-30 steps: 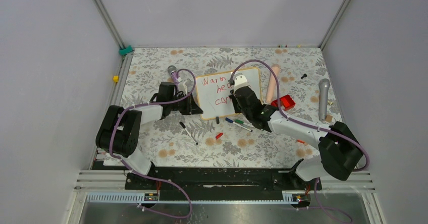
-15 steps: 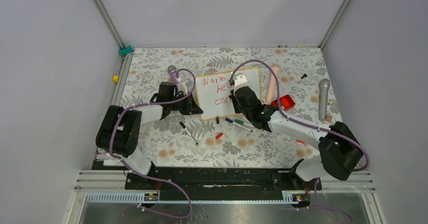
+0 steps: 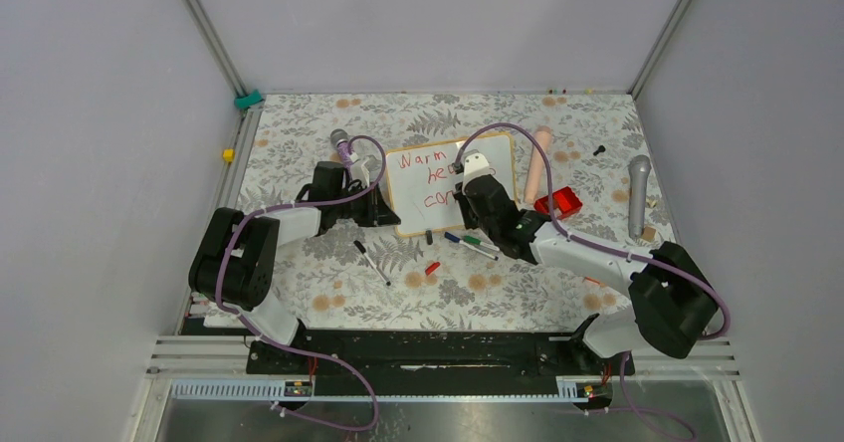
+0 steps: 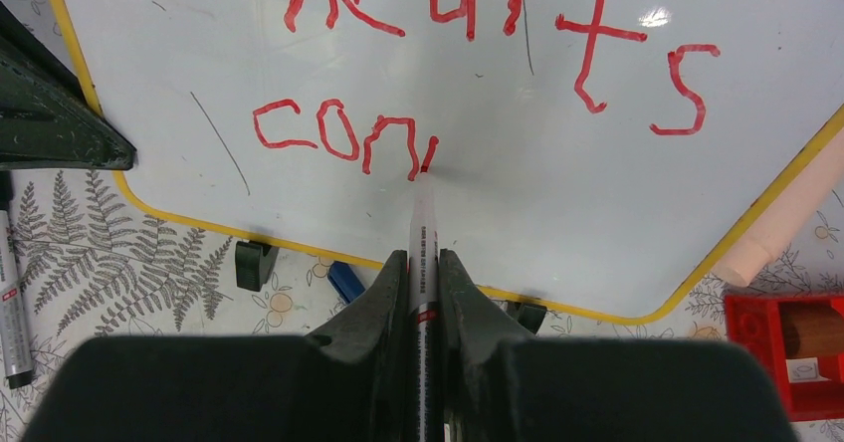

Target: Write a sentence on the whiteboard

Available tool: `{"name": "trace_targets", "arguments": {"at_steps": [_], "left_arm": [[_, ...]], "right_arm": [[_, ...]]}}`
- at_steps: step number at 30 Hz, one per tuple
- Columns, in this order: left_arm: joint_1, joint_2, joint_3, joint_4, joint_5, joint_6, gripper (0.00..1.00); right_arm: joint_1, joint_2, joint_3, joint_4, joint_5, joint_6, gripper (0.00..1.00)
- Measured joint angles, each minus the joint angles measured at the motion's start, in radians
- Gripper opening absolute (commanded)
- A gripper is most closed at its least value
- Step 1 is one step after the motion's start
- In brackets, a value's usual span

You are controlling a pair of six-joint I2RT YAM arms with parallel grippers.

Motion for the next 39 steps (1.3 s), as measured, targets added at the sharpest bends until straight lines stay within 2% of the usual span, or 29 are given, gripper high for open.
{"name": "trace_targets", "arguments": {"at_steps": [39], "left_arm": [[0.0,0.0,0.0,0.0,0.0,0.0,0.01]], "right_arm": [[-0.002,0.02,0.051,-0.042,0.004,-0.015,0.0]]}}
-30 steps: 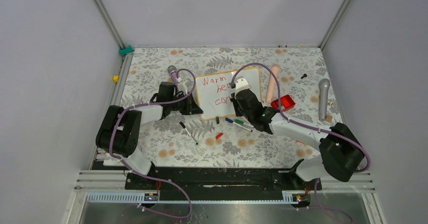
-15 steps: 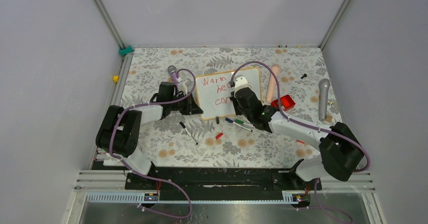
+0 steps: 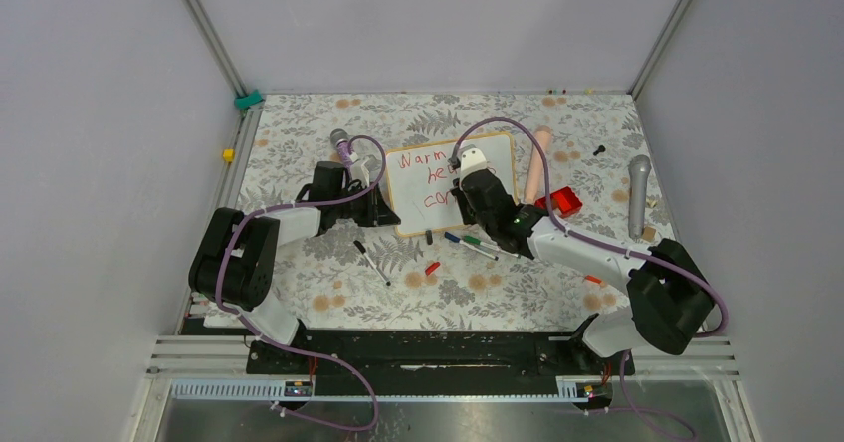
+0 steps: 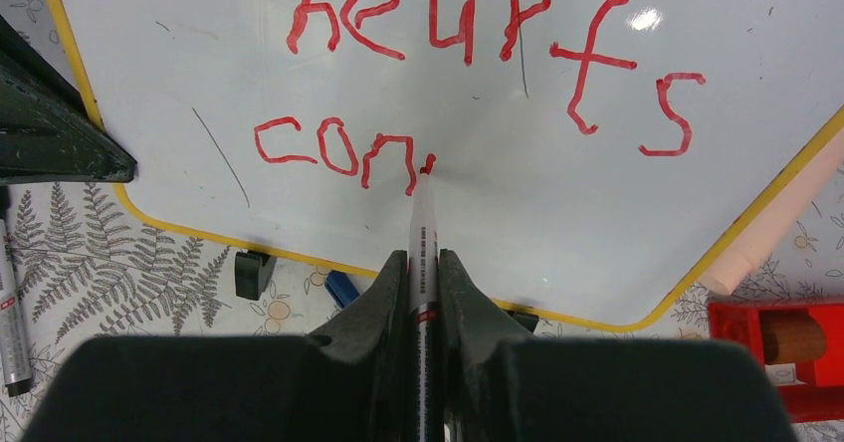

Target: Write a sentence on the whiteboard

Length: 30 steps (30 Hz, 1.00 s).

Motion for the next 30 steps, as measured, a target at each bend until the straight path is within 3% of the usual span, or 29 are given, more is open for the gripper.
{"name": "trace_targets", "arguments": {"at_steps": [25,26,27,30], "left_arm": [[0.0,0.0,0.002,-0.001,0.0,0.0,0.01],[0.0,0.0,0.002,-0.001,0.0,0.0,0.01],[0.0,0.0,0.002,-0.001,0.0,0.0,0.01],[0.0,0.0,0.003,-0.001,0.0,0.0,0.01]], "right_arm": [[-0.023,0.005,0.025,-0.013,0.002,-0.011,0.0],[-0.023,0.005,0.025,-0.013,0.002,-0.011,0.17],[-0.024,0.005,0.025,-0.013,0.003,-0.011,0.0],[-0.024,0.004,0.025,-0.013,0.005,-0.014,0.0]]}}
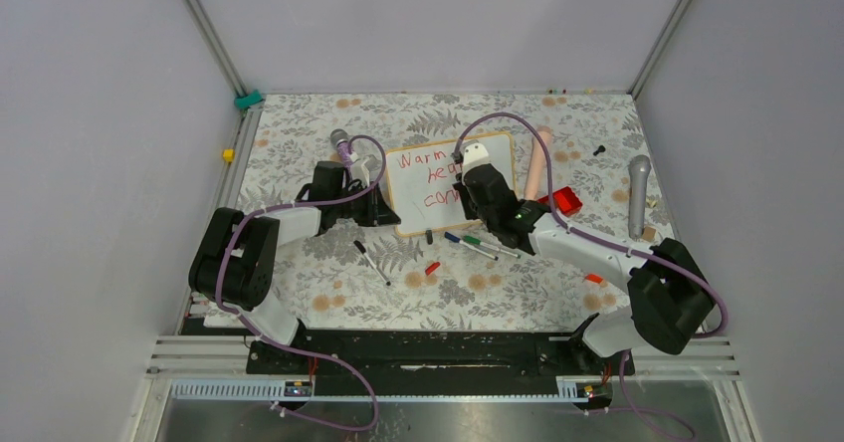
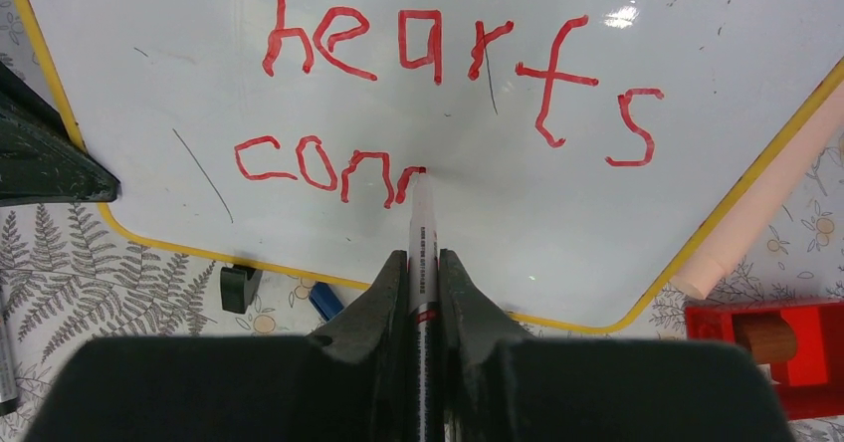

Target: Write a sentence on the whiteboard

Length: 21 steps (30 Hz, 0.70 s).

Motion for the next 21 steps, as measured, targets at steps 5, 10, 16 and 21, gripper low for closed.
{"name": "trace_targets", "arguments": {"at_steps": [5,10,16,21], "left_arm": [[0.0,0.0,0.0,0.0,0.0,0.0,0.01],[0.0,0.0,0.0,0.0,0.0,0.0,0.01],[0.0,0.0,0.0,-0.001,0.0,0.0,0.01],[0.0,0.0,0.0,-0.001,0.0,0.0,0.01]], "right_arm": [[-0.003,-0.003,-0.001,0.0,0.0,0.0,0.0],[-0.006,-0.008,-0.006,0.0,0.0,0.0,0.0],[-0.008,-0.018,-0.027,0.0,-0.001,0.004,0.0],[-0.008,-0.027,-0.053,0.0,-0.005,0.016,0.0]]}}
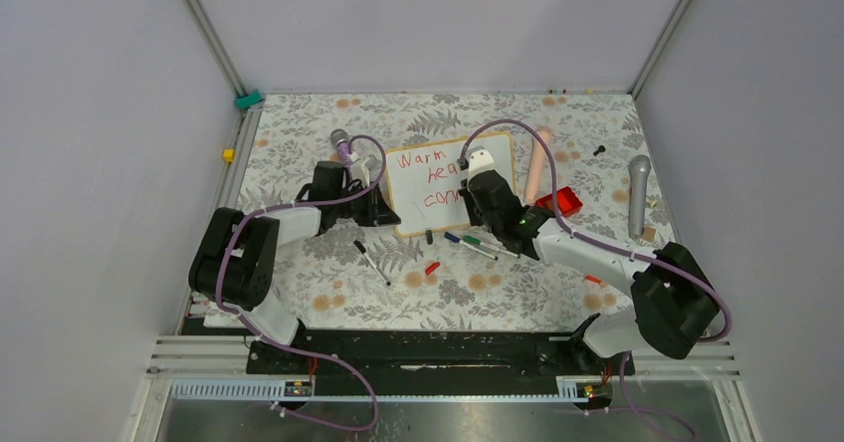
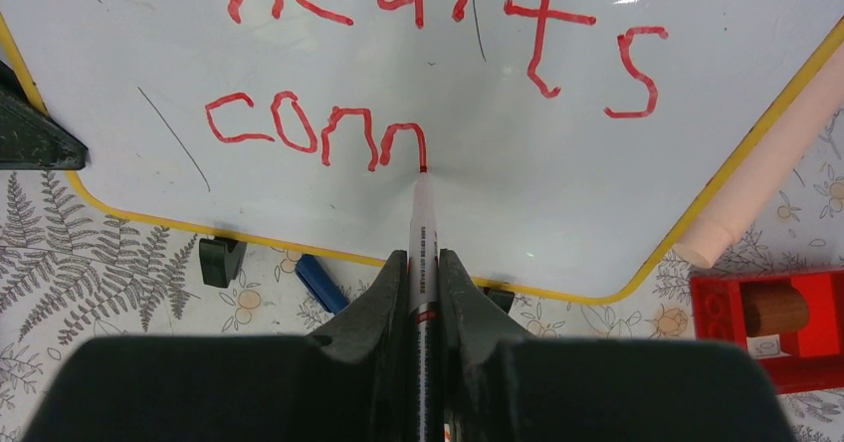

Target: Write a sentence on the whiteboard

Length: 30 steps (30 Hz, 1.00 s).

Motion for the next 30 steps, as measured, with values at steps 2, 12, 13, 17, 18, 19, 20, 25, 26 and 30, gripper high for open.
{"name": "trace_targets", "arguments": {"at_steps": [2,12,13,17,18,19,20,25,26,30], "left_arm": [[0.0,0.0,0.0,0.0,0.0,0.0,0.01],[0.0,0.0,0.0,0.0,0.0,0.0,0.01],[0.0,0.0,0.0,0.0,0.0,0.0,0.01],[0.0,0.0,0.0,-0.002,0.0,0.001,0.01],[0.0,0.0,0.0,-0.002,0.0,0.001,0.01],[0.0,0.0,0.0,-0.002,0.0,0.001,0.01],[0.0,0.0,0.0,-0.002,-0.001,0.001,0.01],[0.0,0.0,0.001,-0.002,0.0,0.002,0.01],[0.0,0.0,0.001,-0.002,0.0,0.002,0.01],[0.0,0.0,0.001,-0.003,-0.001,0.002,0.01]], "right_arm": [[0.0,-0.004,-0.01,0.0,-0.001,0.006,0.0],[0.0,-0.015,-0.033,-0.002,-0.009,0.025,0.0],[0.0,-0.016,-0.033,-0.002,-0.01,0.026,0.0],[-0.005,-0.029,-0.033,-0.014,-0.016,0.028,0.0],[-0.006,-0.037,-0.033,-0.019,-0.017,0.028,0.0],[-0.006,-0.047,-0.033,-0.025,-0.018,0.028,0.0],[-0.007,-0.06,-0.033,-0.03,-0.018,0.028,0.0],[-0.007,-0.116,-0.033,-0.047,-0.014,0.025,0.0],[-0.008,-0.118,-0.032,-0.048,-0.013,0.024,0.0],[-0.013,-0.118,-0.032,-0.061,-0.006,0.019,0.0]]}}
